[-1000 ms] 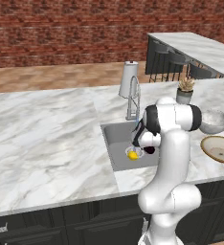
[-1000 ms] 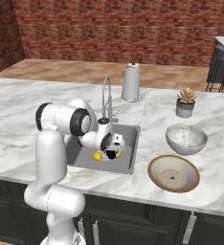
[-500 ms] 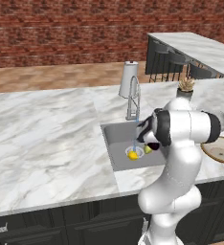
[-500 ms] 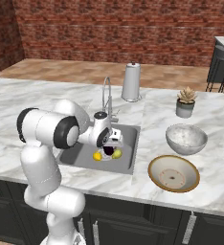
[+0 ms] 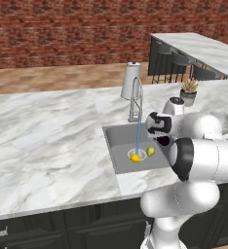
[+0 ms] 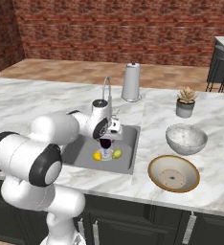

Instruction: Pick the lemons from the sink and place them in one bowl. Place the eggplant in the other bowl. Then turn off the sink faucet.

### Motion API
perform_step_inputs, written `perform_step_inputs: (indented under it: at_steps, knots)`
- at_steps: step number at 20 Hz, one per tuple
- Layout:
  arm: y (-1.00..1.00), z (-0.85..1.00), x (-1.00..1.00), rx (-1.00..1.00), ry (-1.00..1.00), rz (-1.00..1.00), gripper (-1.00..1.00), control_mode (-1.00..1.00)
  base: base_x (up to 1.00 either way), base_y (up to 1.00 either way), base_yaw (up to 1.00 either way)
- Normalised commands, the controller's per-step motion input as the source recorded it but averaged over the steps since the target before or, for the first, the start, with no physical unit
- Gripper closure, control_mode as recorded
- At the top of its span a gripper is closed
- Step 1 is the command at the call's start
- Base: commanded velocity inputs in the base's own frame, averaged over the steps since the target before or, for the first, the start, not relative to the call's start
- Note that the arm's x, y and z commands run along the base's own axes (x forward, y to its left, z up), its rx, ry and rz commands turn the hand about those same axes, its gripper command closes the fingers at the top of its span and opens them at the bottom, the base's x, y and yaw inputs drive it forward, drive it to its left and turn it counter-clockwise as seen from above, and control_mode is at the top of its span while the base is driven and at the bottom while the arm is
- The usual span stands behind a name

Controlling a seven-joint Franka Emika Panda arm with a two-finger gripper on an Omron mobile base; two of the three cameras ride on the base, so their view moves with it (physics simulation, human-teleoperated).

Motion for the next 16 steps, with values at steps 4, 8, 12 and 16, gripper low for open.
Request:
perform_step_inputs:
  at_steps: [4,8,12,16]
  knots:
    - [-0.53,0.83,-0.55,0.0,0.06,0.0,1.0,-1.0,0.0,0.0,0.0]
    - [-0.63,0.61,-0.68,0.0,0.06,-0.03,1.0,-1.0,0.0,0.0,0.0]
    - [-0.87,0.26,-0.99,0.0,0.0,-0.06,1.0,-1.0,0.0,0.0,0.0]
    - [-0.81,0.28,-1.0,0.0,0.0,-0.09,1.0,-1.0,0.0,0.0,0.0]
